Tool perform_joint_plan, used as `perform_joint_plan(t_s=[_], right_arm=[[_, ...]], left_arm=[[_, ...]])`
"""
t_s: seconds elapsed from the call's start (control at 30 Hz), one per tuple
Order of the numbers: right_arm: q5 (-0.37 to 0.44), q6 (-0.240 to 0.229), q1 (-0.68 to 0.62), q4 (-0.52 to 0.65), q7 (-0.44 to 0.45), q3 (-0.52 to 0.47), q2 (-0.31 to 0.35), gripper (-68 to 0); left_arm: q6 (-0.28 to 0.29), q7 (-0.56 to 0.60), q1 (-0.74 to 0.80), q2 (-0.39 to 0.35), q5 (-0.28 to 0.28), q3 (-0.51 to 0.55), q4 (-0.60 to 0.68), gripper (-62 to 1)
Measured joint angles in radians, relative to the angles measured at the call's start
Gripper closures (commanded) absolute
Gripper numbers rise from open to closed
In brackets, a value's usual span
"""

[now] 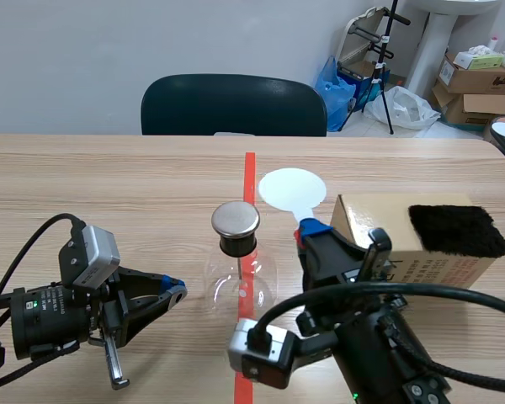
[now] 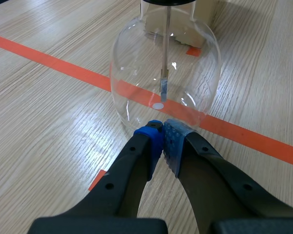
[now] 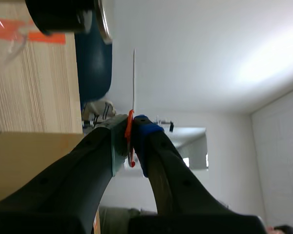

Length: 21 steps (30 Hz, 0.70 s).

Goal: Do the electroscope experiment

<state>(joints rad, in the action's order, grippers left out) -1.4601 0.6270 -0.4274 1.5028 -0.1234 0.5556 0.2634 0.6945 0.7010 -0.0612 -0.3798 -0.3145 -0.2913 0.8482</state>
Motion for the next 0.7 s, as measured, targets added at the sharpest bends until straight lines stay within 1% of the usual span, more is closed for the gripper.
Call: perform_joint_plan(t_s=[0.1,0.33,0.5,0.7], right_arm=[[0.000,0.000,0.000,0.000,-0.090,0.000,0.000,-1.1],[0.000,0.000,0.000,0.000,-0.271,0.000,0.000,-1.1],[0.000,0.000,0.000,0.000,-0.349,0.000,0.000,-1.1],[0.000,0.000,0.000,0.000,-0.404,0.000,0.000,-1.1]], left_arm=[[0.000,0.000,0.000,0.000,0.000,0.000,0.000,-4.2],[0.000,0.000,0.000,0.000,0.000,0.000,0.000,-4.2],[0.000,0.000,0.000,0.000,0.000,0.000,0.000,-4.2],[0.000,0.000,0.000,0.000,0.000,0.000,0.000,-4.2]])
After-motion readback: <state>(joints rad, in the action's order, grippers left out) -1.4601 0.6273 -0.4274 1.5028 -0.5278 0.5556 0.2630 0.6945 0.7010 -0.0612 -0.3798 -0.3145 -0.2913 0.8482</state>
